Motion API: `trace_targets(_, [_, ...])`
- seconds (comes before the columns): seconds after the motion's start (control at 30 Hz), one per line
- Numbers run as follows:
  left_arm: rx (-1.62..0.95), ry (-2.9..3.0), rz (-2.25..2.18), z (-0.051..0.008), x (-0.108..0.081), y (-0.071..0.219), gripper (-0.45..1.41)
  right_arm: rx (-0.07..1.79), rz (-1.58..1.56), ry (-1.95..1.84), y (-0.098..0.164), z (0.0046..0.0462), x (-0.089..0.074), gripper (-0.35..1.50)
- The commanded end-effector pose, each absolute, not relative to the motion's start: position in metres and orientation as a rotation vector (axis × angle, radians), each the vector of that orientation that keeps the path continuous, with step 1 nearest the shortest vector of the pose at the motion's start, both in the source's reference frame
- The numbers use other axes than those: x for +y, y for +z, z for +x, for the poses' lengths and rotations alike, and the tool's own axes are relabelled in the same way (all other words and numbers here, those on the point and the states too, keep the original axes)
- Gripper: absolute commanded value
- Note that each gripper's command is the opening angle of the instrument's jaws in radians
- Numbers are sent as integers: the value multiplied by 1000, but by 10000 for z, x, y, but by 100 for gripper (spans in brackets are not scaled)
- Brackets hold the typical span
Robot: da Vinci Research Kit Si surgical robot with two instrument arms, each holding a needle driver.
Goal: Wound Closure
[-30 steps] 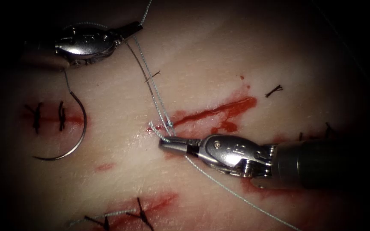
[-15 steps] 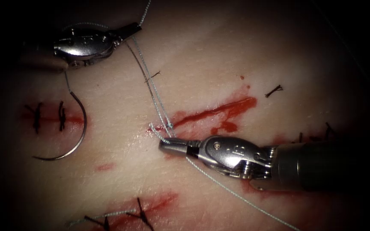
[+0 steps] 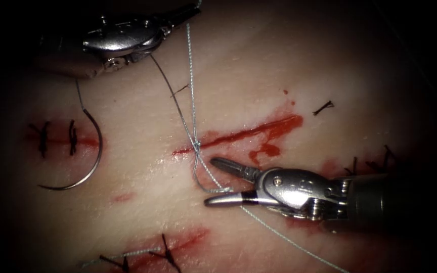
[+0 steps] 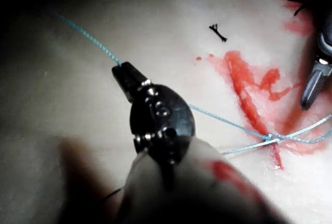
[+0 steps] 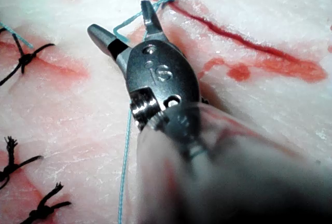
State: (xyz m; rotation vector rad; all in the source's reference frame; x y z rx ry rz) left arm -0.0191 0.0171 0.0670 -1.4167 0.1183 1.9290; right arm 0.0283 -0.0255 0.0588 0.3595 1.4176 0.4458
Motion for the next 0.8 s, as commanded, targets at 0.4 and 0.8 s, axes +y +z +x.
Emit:
trace_targets(0.4, [14, 1812, -1502, -200, 151, 649, -45, 1372, 306, 819, 603, 294, -227, 126])
trace_targets(0.8, [-46, 1754, -1528, -208, 141, 640, -45, 1293, 231, 869, 643, 310, -212, 136])
